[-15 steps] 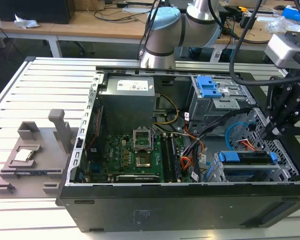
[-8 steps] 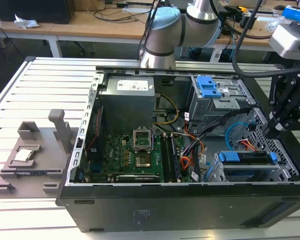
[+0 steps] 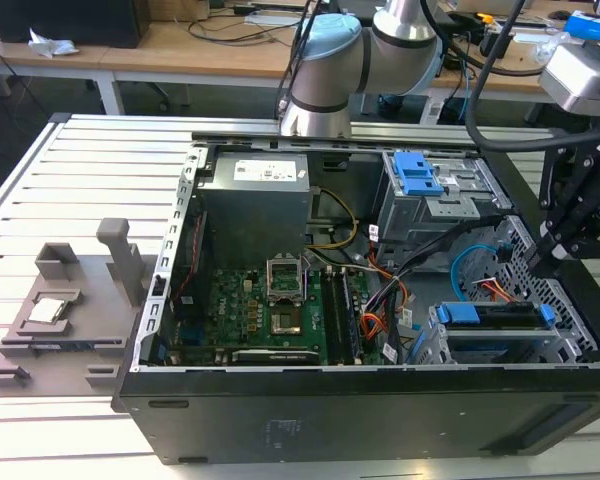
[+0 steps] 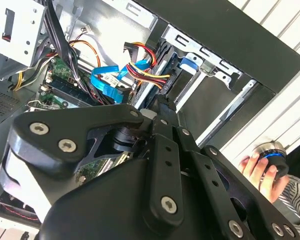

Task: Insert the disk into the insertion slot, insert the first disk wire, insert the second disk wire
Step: 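Insert the first disk wire, then insert the second disk wire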

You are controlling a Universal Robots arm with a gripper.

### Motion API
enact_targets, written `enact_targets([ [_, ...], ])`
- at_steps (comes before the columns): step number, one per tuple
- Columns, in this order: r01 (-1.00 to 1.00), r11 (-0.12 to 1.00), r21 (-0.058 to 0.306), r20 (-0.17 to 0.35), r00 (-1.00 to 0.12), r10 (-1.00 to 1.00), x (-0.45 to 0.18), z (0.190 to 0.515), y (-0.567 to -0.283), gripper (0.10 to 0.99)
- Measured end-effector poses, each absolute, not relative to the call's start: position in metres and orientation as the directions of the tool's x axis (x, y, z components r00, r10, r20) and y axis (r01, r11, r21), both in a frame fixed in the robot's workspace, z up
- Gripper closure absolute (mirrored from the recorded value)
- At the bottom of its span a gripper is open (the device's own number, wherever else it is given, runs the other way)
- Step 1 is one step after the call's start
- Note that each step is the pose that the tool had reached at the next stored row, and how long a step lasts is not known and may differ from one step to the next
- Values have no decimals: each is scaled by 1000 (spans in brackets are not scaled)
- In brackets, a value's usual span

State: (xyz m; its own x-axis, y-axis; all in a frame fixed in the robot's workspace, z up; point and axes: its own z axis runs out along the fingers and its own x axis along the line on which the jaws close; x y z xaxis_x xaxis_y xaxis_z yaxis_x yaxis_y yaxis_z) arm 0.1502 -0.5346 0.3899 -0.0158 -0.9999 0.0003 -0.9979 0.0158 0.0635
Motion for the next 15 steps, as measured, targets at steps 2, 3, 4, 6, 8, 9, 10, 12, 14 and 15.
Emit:
enact_targets([
  [2, -998, 16, 64, 0, -16, -1000, 150, 390, -535, 980],
  [3, -998, 16, 64, 0, -16, -1000, 150, 390, -535, 980],
  [4, -998, 16, 63, 0, -16, -1000, 150, 390, -535, 980],
  [6, -998, 16, 64, 0, -16, -1000, 150, 390, -535, 980],
  [8, -998, 16, 64, 0, -16, -1000, 150, 390, -535, 980],
  [9, -998, 16, 63, 0, -16, -1000, 150, 390, -535, 980],
  [10, -998, 16, 64, 0, -16, -1000, 150, 390, -535, 980],
  [12, -998, 16, 64, 0, -16, -1000, 150, 390, -535, 973],
  [14, -998, 16, 64, 0, -16, -1000, 150, 390, -535, 784],
  [15, -998, 16, 64, 0, -16, -1000, 150, 390, -535, 784],
])
